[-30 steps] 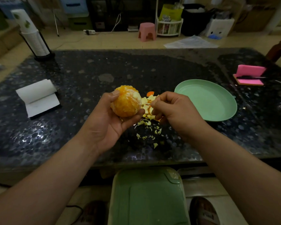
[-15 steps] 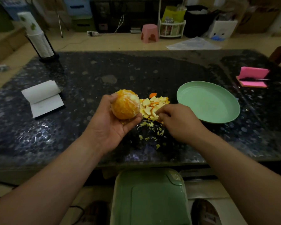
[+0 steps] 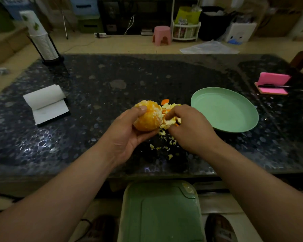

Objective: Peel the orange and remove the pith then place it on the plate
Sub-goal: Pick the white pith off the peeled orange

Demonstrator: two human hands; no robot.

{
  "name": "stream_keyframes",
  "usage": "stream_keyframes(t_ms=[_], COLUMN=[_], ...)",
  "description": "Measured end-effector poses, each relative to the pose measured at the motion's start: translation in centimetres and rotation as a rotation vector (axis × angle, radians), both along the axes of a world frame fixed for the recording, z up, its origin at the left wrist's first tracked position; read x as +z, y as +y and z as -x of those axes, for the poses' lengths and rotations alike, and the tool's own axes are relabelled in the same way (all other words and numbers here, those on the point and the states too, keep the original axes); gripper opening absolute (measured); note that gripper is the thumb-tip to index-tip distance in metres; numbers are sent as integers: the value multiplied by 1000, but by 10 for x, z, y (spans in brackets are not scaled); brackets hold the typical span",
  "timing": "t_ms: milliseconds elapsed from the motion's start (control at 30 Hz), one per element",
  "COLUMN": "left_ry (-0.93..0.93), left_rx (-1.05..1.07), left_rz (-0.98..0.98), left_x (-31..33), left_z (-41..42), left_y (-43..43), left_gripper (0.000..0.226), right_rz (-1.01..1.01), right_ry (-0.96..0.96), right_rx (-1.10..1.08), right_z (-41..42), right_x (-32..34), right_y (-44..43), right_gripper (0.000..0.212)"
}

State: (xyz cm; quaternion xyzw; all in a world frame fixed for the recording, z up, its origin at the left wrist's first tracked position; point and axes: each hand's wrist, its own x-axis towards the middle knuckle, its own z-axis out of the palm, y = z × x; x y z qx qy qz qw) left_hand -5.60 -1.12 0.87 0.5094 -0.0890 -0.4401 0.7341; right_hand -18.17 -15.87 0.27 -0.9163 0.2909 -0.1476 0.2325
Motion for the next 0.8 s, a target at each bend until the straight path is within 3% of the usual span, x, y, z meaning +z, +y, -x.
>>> stream_keyframes(t_ms=[167, 333, 600, 800], left_ry=[-85, -185, -390, -561], left_rx=[10, 42, 64, 85], left_rz=[-28, -55, -97, -131], left_x=[-5, -6, -9, -13], left_z=[-4, -4, 2, 5], left_y=[0, -3, -4, -3], left_gripper=[60, 45, 40, 57], right_rz=[-208, -330, -221, -23], right_ry=[-179, -245, -252, -242], right_rx=[22, 55, 8, -51], right_z=[5, 9, 8, 3], right_x=[13, 21, 19, 15], right_y=[5, 12, 16, 25], right_gripper=[6, 11, 7, 13])
